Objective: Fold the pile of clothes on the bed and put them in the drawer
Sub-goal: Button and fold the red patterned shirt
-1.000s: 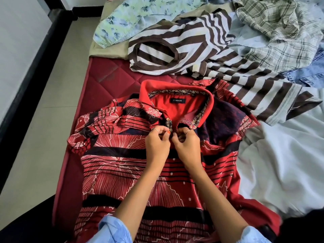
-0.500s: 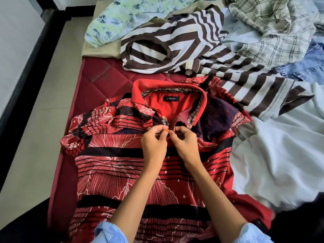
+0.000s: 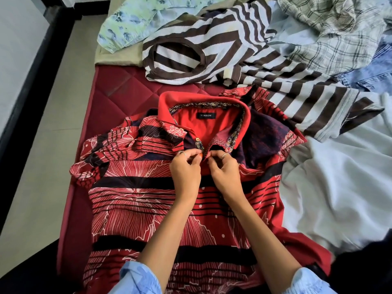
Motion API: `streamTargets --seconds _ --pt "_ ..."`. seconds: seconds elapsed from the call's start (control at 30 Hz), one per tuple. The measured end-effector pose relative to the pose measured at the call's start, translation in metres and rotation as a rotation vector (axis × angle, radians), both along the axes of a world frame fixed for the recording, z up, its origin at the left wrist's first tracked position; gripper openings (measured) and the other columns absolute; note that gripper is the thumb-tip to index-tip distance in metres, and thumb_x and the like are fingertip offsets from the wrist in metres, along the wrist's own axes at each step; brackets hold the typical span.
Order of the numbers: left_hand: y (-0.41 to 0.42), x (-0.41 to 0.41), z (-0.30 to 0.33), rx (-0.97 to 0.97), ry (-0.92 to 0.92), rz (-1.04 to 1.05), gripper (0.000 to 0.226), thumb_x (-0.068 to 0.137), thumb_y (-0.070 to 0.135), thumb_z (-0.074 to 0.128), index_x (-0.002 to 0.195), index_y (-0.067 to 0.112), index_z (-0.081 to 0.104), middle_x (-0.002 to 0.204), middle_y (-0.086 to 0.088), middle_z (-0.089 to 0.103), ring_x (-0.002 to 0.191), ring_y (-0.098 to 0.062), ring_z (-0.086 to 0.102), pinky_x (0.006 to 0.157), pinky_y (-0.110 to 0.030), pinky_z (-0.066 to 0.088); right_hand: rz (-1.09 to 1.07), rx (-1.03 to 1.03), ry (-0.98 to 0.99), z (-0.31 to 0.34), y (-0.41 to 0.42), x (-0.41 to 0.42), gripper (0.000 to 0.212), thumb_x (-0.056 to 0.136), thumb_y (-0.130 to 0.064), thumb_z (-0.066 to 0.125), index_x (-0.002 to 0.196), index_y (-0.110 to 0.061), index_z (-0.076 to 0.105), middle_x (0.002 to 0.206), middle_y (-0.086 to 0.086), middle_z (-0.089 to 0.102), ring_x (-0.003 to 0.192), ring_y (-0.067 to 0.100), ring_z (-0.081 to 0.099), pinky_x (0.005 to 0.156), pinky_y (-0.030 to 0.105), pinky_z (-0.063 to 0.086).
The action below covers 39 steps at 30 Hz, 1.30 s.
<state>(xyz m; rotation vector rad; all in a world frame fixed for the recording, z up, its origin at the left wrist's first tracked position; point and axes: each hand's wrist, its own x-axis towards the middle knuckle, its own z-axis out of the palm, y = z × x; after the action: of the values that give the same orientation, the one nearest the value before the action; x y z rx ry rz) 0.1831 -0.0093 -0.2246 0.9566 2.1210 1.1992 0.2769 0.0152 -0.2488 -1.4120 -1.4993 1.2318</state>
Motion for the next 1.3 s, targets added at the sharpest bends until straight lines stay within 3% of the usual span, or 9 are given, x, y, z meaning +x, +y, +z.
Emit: streamTargets --seconds 0.27,0.43,0.5,0.73,0.83,1.0,1.1,1.2,1.3 --pt "0.0 -0.004 0.002 -0.015 0.055 -0.064 0.017 0.087 0.008 0.064 0.1 0.005 0.075 0.097 -0.006 0.074 0.09 -0.013 0.067 0.085 -0.019 0.046 0.013 -0.009 -0.035 -0.002 0.003 -0.004 0.015 0.088 -0.012 0.063 0.08 -0.025 0.06 0.073 -0.001 0.068 0.065 0.008 0.062 0.067 0.029 0.053" --pt "0.002 -0.005 0.008 -0.066 0.043 -0.157 0.019 0.084 0.03 0.07 0.088 0.012 0.075 0.076 0.003 0.072 0.069 -0.005 0.065 0.07 -0.021 0.051 0.007 0.013 -0.165 -0.006 0.005 -0.006 0.002 0.088 -0.017 0.061 0.087 -0.016 0.063 0.074 0.001 0.068 0.068 0.014 0.064 0.067 0.035 0.053" --pt "0.005 -0.006 0.009 -0.087 0.04 -0.167 0.017 0.082 0.027 0.072 0.082 0.01 0.073 0.071 0.003 0.071 0.068 -0.009 0.066 0.068 -0.022 0.051 0.01 0.023 -0.184 -0.006 0.004 -0.005 0.004 0.087 -0.016 0.061 0.088 -0.013 0.063 0.075 0.003 0.069 0.069 0.016 0.064 0.068 0.037 0.053" --pt "0.012 -0.006 0.004 -0.13 0.045 -0.058 0.011 0.086 0.014 0.067 0.09 0.006 0.074 0.08 -0.002 0.07 0.075 -0.015 0.062 0.067 -0.014 0.037 0.022 0.0 -0.137 -0.007 0.004 -0.006 0.013 0.086 -0.03 0.064 0.082 -0.018 0.063 0.075 0.002 0.067 0.068 0.014 0.063 0.069 0.038 0.055" --pt "0.014 -0.006 0.0 -0.139 -0.011 -0.014 0.009 0.087 0.013 0.066 0.088 0.008 0.073 0.077 0.0 0.068 0.073 -0.015 0.063 0.066 -0.017 0.041 0.026 -0.013 -0.135 -0.008 0.004 -0.007 0.015 0.085 -0.037 0.06 0.082 -0.022 0.062 0.078 0.002 0.067 0.067 0.012 0.062 0.069 0.037 0.055" --pt "0.016 -0.006 -0.011 -0.112 -0.158 0.018 0.008 0.087 0.013 0.065 0.082 0.014 0.071 0.077 -0.002 0.071 0.073 -0.016 0.067 0.075 -0.031 0.054 0.003 -0.028 -0.103 -0.006 0.004 -0.007 0.01 0.088 -0.028 0.06 0.079 -0.026 0.057 0.079 0.002 0.065 0.065 0.006 0.057 0.068 0.03 0.049" --pt "0.015 -0.006 -0.014 -0.069 -0.239 0.033 0.007 0.087 0.013 0.066 0.084 0.015 0.072 0.081 -0.002 0.072 0.075 -0.013 0.066 0.078 -0.031 0.054 -0.017 -0.088 -0.077 -0.006 0.007 -0.007 0.014 0.092 -0.027 0.058 0.088 -0.014 0.061 0.076 -0.003 0.063 0.064 0.004 0.054 0.068 0.028 0.047" --pt "0.013 -0.008 -0.016 -0.048 -0.28 0.009 0.006 0.088 0.012 0.065 0.087 0.015 0.071 0.082 0.001 0.071 0.074 -0.009 0.064 0.075 -0.025 0.051 -0.027 -0.159 -0.014 -0.007 0.012 -0.006 0.023 0.09 -0.03 0.057 0.087 -0.009 0.065 0.074 0.001 0.067 0.067 0.01 0.06 0.07 0.037 0.051" --pt "0.011 -0.01 -0.015 -0.038 -0.317 -0.011 0.01 0.089 0.012 0.065 0.096 0.019 0.064 0.084 0.0 0.071 0.076 -0.011 0.065 0.074 -0.022 0.05 -0.024 -0.218 0.05 -0.006 0.019 -0.002 0.014 0.093 -0.018 0.06 0.086 -0.007 0.067 0.068 -0.001 0.064 0.058 0.005 0.058 0.063 0.033 0.051"
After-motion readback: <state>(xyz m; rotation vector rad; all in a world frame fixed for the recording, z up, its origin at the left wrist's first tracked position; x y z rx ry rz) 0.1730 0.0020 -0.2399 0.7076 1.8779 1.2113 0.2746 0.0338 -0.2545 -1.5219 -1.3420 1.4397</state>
